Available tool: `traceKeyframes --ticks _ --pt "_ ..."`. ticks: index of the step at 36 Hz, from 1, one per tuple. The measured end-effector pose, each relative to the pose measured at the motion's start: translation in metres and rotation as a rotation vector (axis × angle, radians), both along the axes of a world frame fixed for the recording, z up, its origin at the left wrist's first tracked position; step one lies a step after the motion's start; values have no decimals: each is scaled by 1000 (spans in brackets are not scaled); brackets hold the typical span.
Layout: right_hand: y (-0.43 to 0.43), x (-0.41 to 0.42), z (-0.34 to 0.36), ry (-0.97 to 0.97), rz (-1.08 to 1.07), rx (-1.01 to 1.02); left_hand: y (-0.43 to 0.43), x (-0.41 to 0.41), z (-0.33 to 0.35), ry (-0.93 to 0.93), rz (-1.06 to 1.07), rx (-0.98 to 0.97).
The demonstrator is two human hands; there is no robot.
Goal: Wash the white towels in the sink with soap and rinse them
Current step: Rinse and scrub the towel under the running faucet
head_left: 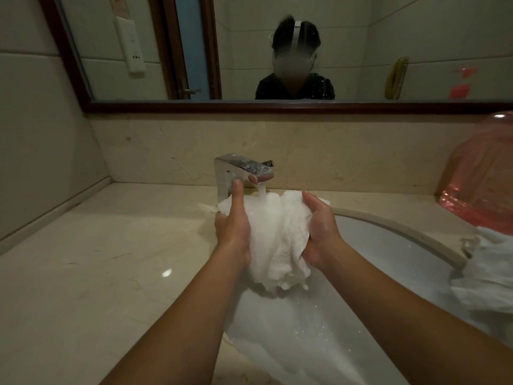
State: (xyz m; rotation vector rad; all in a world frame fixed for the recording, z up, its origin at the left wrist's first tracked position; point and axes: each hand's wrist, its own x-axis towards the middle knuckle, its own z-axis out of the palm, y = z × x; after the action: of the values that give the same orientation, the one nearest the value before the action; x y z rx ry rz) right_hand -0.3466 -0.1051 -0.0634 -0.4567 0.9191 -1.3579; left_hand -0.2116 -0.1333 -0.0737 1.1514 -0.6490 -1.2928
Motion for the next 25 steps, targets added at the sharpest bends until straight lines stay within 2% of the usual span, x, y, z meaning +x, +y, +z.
traceKeyframes --ticks 19,22,23,25 --pt "-7 -2 -9 41 -17 -6 0 0 0 -55 -9 62" --pt "-12 1 -9 196 -55 -29 0 -1 -1 -51 -66 93" --pt "-13 4 -9 303 -75 -92 1 -1 -1 -45 -103 113" --pt "-10 11 -9 647 -118 -272 7 -2 4 -49 -153 126"
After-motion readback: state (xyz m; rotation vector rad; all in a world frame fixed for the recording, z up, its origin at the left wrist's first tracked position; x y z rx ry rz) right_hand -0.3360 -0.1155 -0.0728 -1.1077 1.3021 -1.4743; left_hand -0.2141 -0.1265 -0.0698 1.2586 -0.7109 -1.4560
